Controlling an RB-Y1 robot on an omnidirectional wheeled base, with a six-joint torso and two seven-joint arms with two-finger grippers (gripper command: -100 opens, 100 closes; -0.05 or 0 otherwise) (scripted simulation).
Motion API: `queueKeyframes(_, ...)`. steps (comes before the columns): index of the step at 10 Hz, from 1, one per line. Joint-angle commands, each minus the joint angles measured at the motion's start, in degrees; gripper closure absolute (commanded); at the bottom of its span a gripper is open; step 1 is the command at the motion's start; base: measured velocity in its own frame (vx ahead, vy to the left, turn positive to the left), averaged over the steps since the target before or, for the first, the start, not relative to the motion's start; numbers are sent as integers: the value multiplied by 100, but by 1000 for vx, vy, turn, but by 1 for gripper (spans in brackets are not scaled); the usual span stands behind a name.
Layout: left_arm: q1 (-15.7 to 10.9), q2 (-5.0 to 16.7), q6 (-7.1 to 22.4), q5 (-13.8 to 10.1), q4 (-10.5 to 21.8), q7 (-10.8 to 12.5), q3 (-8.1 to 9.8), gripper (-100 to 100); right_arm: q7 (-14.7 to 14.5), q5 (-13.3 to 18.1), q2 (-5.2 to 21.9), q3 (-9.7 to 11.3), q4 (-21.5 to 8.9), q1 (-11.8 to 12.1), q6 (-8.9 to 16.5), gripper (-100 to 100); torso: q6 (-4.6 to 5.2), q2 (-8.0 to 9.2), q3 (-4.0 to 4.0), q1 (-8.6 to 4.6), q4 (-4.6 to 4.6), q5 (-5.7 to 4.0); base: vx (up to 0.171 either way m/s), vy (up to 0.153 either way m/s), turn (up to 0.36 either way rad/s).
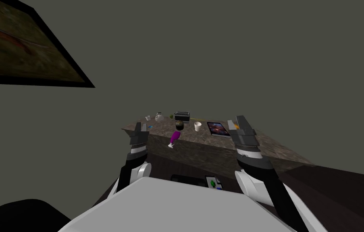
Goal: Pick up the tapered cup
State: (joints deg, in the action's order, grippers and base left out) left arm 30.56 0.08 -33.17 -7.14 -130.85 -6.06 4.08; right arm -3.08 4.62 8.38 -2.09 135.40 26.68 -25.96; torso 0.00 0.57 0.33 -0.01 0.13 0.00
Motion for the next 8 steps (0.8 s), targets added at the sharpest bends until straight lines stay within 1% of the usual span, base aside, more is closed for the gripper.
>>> queueKeyframes(1,0,0,0,0,0,0,0,0,42,8,168,2,-56,-14,-12,-100,0,0,0,0,0,0,-103,-1,6)
queueKeyframes(2,1,0,0,0,0,0,0,0,92,35,396,30,-138,-3,-44,-100,0,-12,-6,-1,-1,0,-80,-1,23)
queueKeyframes(3,1,0,0,0,0,0,0,0,143,65,568,57,-235,9,-78,-100,0,-21,-11,-2,-4,0,-111,8,52)
queueKeyframes(4,0,0,0,0,0,0,0,0,143,65,647,57,-235,9,-78,-100,-1,-16,-9,1,-3,0,-84,8,13)
queueKeyframes(5,1,0,0,0,0,0,0,0,194,98,861,84,-345,21,-114,-100,0,-22,-12,1,-4,0,-74,5,40)
queueKeyframes(6,1,0,0,0,0,0,0,0,194,98,912,84,-345,21,-114,-100,-1,-27,-15,0,-5,0,-54,4,22)
queueKeyframes(7,1,0,0,0,0,0,0,0,243,136,1142,112,-467,36,-153,-100,1,-34,-18,0,-6,0,-54,12,62)
queueKeyframes(8,1,0,0,0,0,0,0,0,243,136,1193,112,-467,36,-153,-100,-1,-35,-20,2,-7,0,-48,17,23)
